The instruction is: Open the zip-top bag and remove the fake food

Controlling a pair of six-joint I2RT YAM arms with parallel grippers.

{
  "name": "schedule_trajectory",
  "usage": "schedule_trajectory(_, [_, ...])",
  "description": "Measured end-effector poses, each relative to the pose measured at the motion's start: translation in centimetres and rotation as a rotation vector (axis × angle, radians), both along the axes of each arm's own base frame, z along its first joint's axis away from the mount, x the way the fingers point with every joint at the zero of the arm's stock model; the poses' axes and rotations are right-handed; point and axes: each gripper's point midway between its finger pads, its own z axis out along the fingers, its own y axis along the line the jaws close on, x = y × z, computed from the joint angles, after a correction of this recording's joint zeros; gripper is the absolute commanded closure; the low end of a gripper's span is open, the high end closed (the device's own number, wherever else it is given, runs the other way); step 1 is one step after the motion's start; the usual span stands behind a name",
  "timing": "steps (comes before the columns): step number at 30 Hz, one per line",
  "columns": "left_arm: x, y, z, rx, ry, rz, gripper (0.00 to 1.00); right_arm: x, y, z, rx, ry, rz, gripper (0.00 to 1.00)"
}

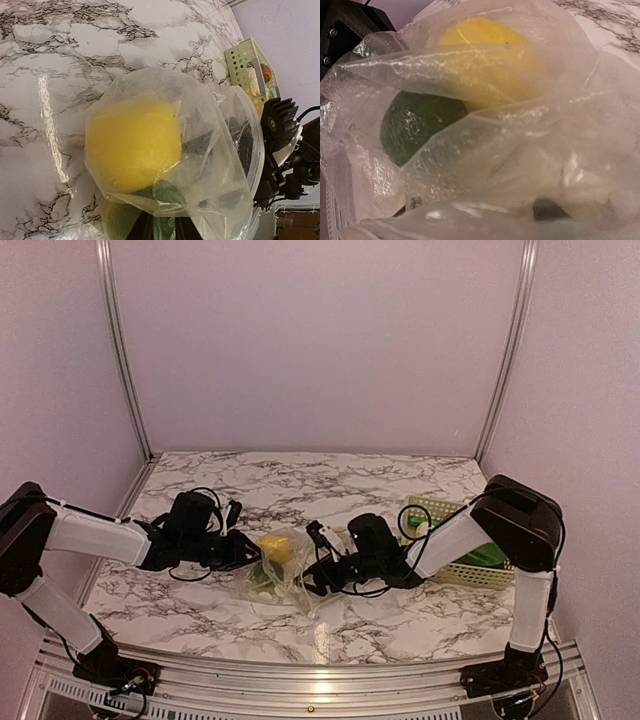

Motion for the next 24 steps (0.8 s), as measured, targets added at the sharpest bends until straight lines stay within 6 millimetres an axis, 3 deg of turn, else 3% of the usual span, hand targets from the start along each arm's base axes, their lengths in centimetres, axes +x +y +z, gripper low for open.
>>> schedule_trajectory(3, [0.3, -1.1, 0.3, -0.020, 0.000, -0.006, 1.00, 0.2, 0.4, 0.2, 0.006, -0.005, 0.008, 0.30])
schedule_trajectory(6, [0.7, -1.3, 0.0, -0.014, 0.005, 0.006, 1.00, 0.4, 0.9, 0.6, 0.013, -0.017, 0.016, 0.32])
schedule_trajectory(14, [1.7, 1.2, 0.0, 0.049, -0.010, 0.095, 1.00, 1.0, 0.6, 0.1, -0.028, -0.045, -0.008, 0.39])
schedule_trajectory(18, [1.8, 2.7, -0.5, 0.126, -0.022, 0.117, 0.71, 1.1, 0.5, -0.1, -0.039, -0.053, -0.014, 0.39])
schedule_trajectory(22, [1.1, 3.6, -1.7, 0.184, -0.007, 0.110, 0.56, 0.6, 0.3, -0.5, -0.049, -0.054, -0.009, 0.39])
schedule_trajectory(24, [0.7, 3.9, -2.1, 0.204, 0.001, 0.097, 0.54, 0.4, 0.5, -0.5, -0.050, -0.060, -0.001, 0.39])
